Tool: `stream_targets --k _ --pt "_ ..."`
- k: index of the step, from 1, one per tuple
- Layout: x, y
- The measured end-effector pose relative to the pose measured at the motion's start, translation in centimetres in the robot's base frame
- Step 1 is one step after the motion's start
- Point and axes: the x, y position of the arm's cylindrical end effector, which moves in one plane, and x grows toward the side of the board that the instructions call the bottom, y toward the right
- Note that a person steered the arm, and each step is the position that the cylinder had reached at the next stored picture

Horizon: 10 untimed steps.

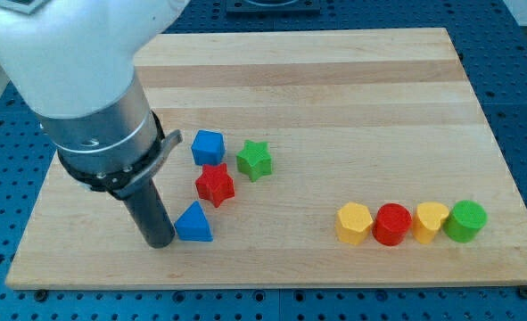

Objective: Move the blue triangle towards the green star

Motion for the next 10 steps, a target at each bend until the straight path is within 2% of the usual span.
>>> stream_targets --k 5,8,10 --pt "-0.2 1.8" --pt "-1.5 -0.1" --pt "-1.5 2.3"
